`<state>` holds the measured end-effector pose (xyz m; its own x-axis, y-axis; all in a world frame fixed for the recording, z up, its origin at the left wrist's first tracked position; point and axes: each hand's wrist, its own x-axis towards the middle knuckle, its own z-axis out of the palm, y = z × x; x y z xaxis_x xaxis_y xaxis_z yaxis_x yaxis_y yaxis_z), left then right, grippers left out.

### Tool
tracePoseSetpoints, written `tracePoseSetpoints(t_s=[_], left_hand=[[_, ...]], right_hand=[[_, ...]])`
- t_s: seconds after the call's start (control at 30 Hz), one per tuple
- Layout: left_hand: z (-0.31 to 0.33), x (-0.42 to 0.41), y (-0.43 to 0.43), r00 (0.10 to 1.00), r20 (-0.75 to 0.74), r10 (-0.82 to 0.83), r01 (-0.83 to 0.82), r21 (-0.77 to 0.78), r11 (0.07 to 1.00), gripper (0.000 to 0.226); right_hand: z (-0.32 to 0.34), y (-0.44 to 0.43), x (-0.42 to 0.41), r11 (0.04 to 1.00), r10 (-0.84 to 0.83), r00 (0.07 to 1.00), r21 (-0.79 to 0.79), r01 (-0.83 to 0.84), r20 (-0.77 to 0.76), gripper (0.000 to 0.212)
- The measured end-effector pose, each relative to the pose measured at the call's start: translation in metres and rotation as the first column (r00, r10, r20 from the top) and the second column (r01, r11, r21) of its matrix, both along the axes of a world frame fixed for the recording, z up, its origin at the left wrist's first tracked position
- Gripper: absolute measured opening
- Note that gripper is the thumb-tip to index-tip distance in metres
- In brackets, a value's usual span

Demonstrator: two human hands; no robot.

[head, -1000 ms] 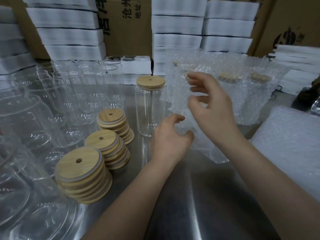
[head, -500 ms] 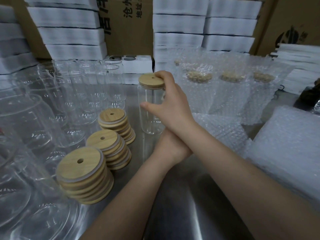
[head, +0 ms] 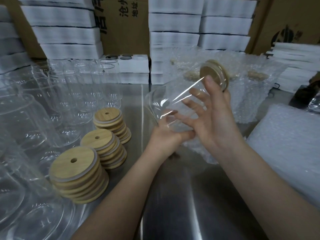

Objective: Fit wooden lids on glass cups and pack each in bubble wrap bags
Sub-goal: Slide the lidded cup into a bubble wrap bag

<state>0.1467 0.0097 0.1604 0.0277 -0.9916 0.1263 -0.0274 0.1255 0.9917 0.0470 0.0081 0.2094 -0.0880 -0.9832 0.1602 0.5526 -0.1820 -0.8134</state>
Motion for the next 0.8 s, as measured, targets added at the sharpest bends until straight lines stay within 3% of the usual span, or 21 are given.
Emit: tracePoseSetpoints(t_s=[0.1,0.23,0.43,0.57,0.63,0.8], left_hand=[[0.000,0.003,-0.003,0.998,-0.054,-0.043,0.043,-0.004,0.999,0.070],[0.000,0.008,-0.006,0.988,-0.132,-0.084,0.084,-0.007,0.996,0.062],[0.003,0.014,-0.008,0.952,-0.277,-0.130,0.149,0.049,0.988,0.068],[0.005,0.017,-0.009,0.875,-0.449,-0.182,0.253,0.103,0.962,0.069],[0.005,0.021,-0.011,0.854,-0.486,-0.187,0.279,0.123,0.952,0.061],[0.009,0.035,-0.015,0.825,-0.552,-0.121,0.232,0.135,0.963,0.075]], right_hand=[[0.005,-0.001,-0.013,0.997,-0.060,0.994,-0.059,0.054,-0.093,0.070],[0.006,-0.003,-0.021,0.991,-0.105,0.980,-0.105,0.088,-0.166,0.064],[0.010,-0.006,-0.029,0.988,-0.054,0.989,-0.151,0.032,-0.140,0.071],[0.011,-0.011,-0.035,0.990,0.018,0.985,-0.132,-0.041,-0.173,0.079],[0.012,-0.013,-0.039,0.990,0.056,0.978,-0.119,-0.081,-0.201,0.082],[0.011,-0.017,-0.047,0.986,0.065,0.932,-0.119,-0.114,-0.356,0.077]])
